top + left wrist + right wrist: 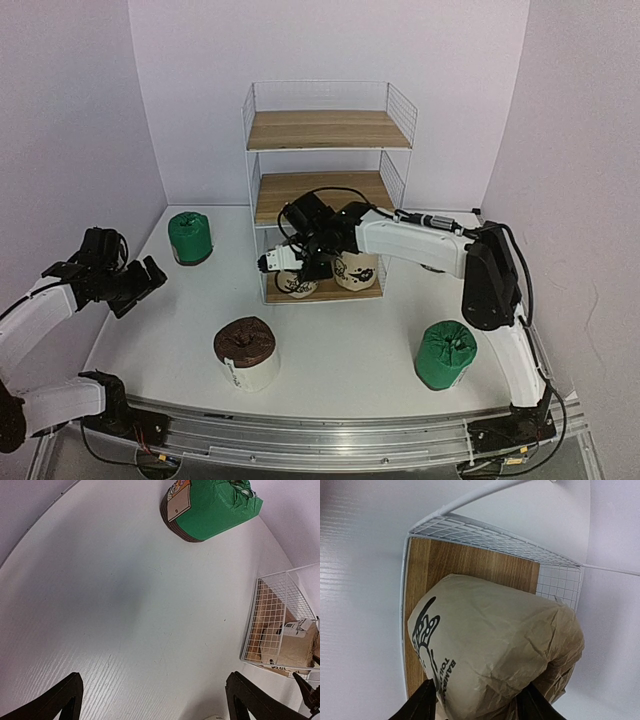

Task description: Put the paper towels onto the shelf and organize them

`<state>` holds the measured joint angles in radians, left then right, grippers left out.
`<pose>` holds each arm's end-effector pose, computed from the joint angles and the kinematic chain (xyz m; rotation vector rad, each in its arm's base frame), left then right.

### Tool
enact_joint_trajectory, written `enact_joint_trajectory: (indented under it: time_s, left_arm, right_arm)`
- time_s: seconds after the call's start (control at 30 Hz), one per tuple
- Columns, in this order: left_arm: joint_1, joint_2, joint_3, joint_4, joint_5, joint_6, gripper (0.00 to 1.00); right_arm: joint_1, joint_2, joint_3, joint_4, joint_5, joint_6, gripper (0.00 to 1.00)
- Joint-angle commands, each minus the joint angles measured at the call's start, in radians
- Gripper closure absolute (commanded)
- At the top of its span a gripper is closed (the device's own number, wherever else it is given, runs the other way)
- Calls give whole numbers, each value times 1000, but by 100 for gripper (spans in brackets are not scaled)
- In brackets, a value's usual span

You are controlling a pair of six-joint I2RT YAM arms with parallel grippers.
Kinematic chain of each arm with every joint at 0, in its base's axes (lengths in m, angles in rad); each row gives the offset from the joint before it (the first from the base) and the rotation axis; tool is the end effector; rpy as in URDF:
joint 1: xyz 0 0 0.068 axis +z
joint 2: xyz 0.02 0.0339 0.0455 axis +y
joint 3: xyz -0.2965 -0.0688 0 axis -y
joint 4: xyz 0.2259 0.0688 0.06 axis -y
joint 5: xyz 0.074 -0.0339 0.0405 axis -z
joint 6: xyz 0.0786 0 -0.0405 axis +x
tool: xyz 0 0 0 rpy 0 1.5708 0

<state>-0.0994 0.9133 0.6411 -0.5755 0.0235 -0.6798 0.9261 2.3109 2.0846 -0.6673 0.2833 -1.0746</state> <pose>0.1724 -0.0191 0.2308 -0.6919 2.3551 -0.3793 0.3464 0.4242 0.2237 -2.0010 1.4304 -0.4135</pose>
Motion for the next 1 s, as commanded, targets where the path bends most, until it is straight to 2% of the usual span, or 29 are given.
enact_joint_trajectory:
  time_s: [0.0, 0.63, 0.97]
  left_arm:
    - [-1, 6, 34, 25, -8, 16, 0]
    - [-1, 2, 30, 42, 28, 30, 0]
    - [-1, -9, 26, 48, 47, 34, 0]
  right_arm:
    - [-3, 23, 44, 19, 22, -1, 42]
    - [-3, -48, 20, 68, 63, 29, 24]
    - [9, -113, -88, 181, 101, 10, 22]
